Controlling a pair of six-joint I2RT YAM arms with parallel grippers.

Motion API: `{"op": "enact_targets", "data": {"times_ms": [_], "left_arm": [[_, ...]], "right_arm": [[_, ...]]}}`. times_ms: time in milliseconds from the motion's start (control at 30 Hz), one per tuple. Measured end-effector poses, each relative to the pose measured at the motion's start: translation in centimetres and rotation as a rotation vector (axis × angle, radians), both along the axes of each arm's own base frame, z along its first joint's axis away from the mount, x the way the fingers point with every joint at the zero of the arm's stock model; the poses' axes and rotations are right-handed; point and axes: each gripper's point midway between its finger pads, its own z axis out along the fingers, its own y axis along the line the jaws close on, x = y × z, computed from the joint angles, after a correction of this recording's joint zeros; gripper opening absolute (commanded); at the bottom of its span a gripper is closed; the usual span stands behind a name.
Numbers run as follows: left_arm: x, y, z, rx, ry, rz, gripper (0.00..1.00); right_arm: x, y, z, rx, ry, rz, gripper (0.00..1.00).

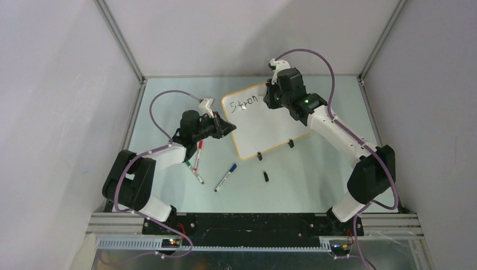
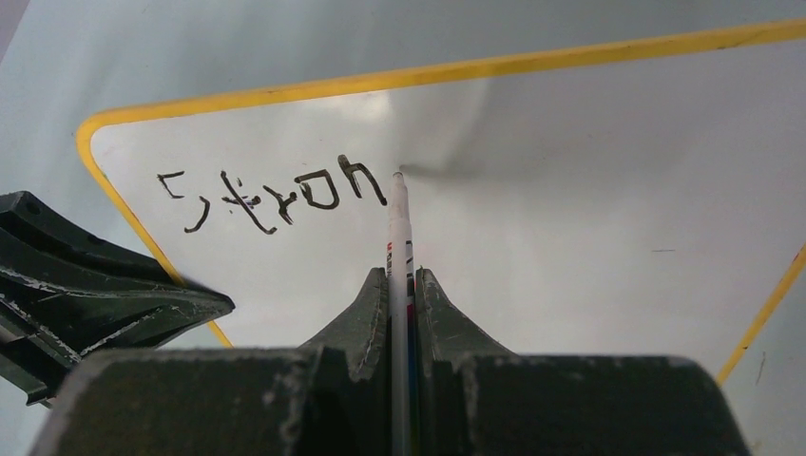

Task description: Write a sentence on the whiteboard

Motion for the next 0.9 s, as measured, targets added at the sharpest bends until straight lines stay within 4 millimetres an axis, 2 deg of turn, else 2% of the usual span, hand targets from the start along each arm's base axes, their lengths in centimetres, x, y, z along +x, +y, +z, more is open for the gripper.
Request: {"op": "enact_targets", "data": {"times_ms": [900], "left_arm": [[0.0,0.0,0.0,0.001,0.002,0.001,0.0]], "right_arm": [[1.0,0.7,0.0,-0.021,0.017,-0.008,0.0]]}}
